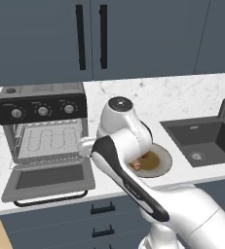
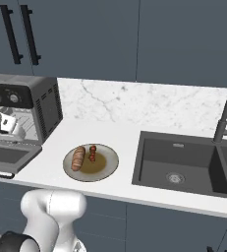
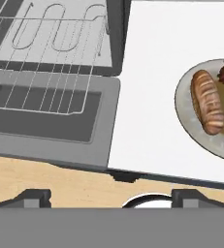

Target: Pick up the kebab skewer and baguette bread, and place them inside the toaster oven. Close the toaster oven door and start by setting the timer.

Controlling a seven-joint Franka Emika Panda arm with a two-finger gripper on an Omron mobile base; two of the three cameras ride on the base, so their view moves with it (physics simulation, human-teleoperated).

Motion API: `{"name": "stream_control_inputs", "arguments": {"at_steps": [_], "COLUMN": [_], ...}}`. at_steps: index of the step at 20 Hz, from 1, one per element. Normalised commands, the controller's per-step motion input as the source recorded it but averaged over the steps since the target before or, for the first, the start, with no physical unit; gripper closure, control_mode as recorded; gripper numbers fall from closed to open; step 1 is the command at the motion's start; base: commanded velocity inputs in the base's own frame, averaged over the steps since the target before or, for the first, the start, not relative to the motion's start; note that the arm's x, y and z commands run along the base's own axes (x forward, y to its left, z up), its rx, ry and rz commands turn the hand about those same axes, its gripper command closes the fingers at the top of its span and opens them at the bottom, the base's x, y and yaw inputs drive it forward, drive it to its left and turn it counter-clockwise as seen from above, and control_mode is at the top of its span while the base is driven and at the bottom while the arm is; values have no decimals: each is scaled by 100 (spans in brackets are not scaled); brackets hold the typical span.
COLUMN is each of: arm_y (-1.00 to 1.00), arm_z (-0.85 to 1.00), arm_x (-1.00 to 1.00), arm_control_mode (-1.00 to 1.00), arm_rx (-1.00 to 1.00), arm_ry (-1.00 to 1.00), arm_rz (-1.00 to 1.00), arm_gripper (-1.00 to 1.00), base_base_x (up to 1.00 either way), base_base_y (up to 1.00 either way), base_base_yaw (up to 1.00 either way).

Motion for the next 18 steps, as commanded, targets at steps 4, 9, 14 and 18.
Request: {"name": "stream_control_inputs", "arguments": {"at_steps": [4, 9, 14, 18], "arm_y": [-100, -100, -100, -89], "arm_z": [0, -9, -47, -62], "arm_x": [0, 0, -3, 31], "arm_control_mode": [-100, -100, -100, -100], "arm_rx": [-1, -7, -5, -1], "arm_ry": [14, 15, 5, 6], "arm_rz": [0, 0, 0, 0], "arm_gripper": [-100, -100, -100, -100], "base_base_x": [0, 0, 0, 0], "base_base_y": [0, 0, 0, 0], "base_base_yaw": [0, 0, 0, 0]}}
